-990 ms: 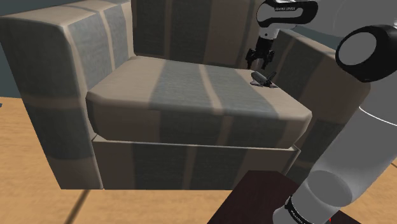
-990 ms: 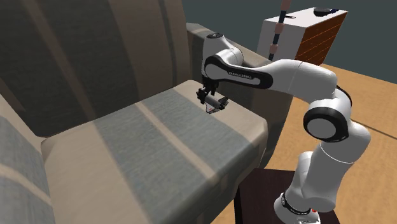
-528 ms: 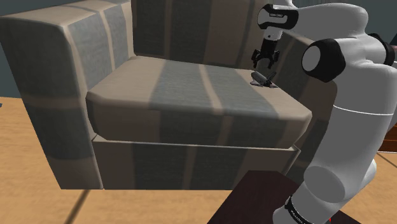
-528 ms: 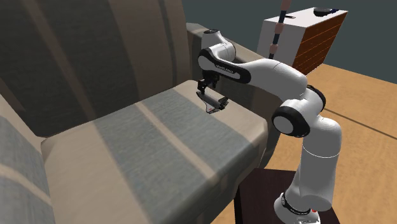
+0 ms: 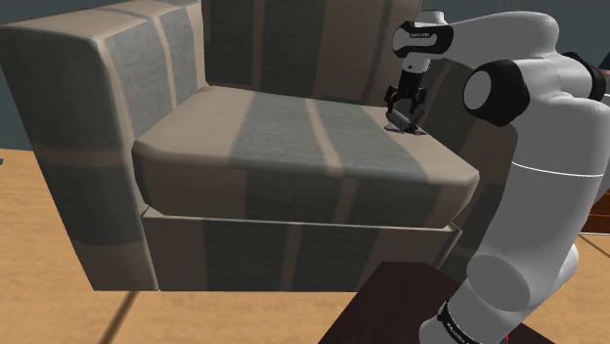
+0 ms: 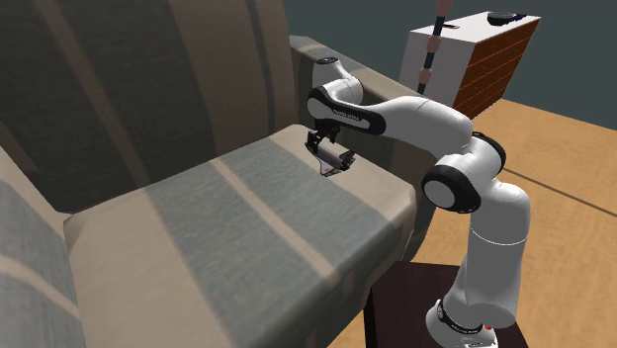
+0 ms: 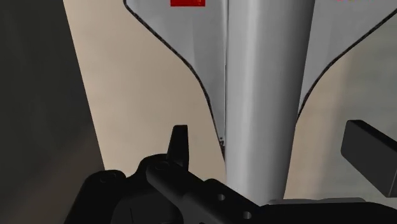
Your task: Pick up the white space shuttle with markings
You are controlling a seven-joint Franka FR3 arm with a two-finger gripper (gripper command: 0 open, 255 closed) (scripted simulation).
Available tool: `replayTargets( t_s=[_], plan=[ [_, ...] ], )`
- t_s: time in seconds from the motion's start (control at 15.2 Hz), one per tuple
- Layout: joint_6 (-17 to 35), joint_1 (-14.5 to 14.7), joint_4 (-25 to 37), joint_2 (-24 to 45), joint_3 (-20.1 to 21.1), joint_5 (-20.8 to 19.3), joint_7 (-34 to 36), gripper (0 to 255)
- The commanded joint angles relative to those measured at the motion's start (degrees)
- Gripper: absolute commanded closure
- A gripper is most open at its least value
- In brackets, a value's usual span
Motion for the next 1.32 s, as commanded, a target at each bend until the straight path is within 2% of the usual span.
replayTargets(
  t_s=[0.0, 0.07, 0.66, 1.25],
  plan=[
    [0.68, 0.07, -0.68, -0.01, 0.03, -0.01, 0.07, 0],
    [0.64, 0.07, -0.55, 0.09, 0.05, 0.02, 0.1, 255],
    [0.68, 0.07, -0.67, 0.0, 0.03, -0.01, 0.07, 255],
    [-7.57, -1.45, 10.1, 2.65, -0.12, 1.25, -0.79, 255]
  ],
)
